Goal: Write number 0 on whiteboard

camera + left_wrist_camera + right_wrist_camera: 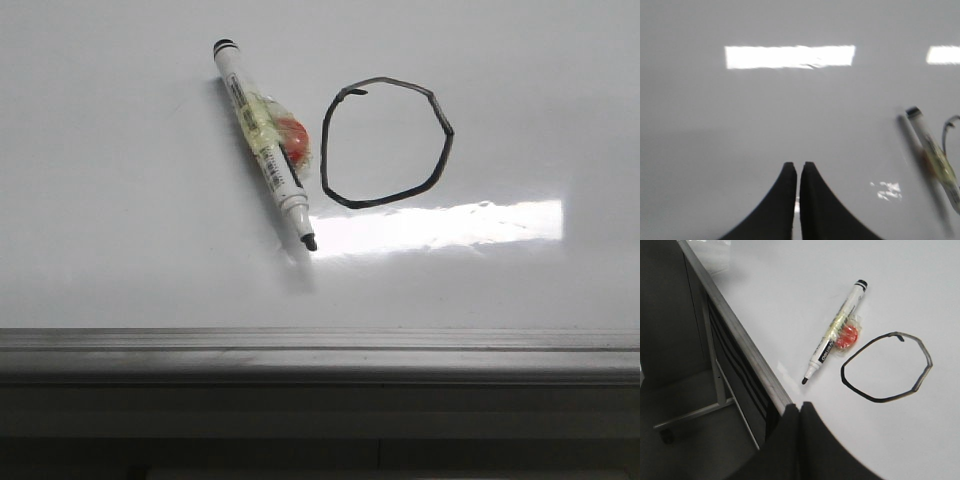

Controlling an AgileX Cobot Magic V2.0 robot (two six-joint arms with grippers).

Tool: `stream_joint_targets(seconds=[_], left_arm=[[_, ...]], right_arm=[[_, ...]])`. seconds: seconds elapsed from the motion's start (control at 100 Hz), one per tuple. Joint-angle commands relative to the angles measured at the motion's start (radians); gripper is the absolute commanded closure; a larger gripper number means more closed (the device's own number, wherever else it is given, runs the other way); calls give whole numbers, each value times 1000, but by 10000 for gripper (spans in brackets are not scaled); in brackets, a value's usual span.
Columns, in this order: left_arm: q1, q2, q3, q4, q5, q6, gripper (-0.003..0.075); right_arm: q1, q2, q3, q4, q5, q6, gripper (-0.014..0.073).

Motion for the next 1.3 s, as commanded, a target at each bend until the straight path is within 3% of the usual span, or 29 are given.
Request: stream_joint_targets(seconds=[0.0, 0.2, 0.34, 0.45, 0.52, 0.57, 0.64, 0.71, 0.76, 1.29], left_arm=[[128, -52, -22, -21, -84, 3, 740], [311, -129, -22, -34, -164, 45, 740], [329, -132, -20, -49, -220, 51, 740], [323, -129, 10, -50, -389, 93, 740], [323, -127, 27, -226, -483, 325, 740], [323, -127, 35, -451, -532, 583, 740], [330, -127, 52, -619, -600, 931, 740], [344, -127, 78, -751, -651, 1158, 740], [363, -127, 101, -804, -657, 1242, 740], [699, -334, 503, -928, -666, 1202, 740]], right_arm=[[2, -2, -25, -16, -66, 5, 663], [2, -2, -25, -16, -65, 5, 663], [2, -2, -25, -16, -65, 5, 663], [2, -2, -25, -16, -65, 5, 663], [2, -2, -25, -16, -65, 5, 663], [2, -2, -25, -16, -65, 5, 663], [2, -2, -25, -16, -65, 5, 663], [2, -2, -25, -16, -65, 5, 663], [2, -2, -25, -16, -65, 5, 663], [2, -2, -25, -16, -65, 5, 663]])
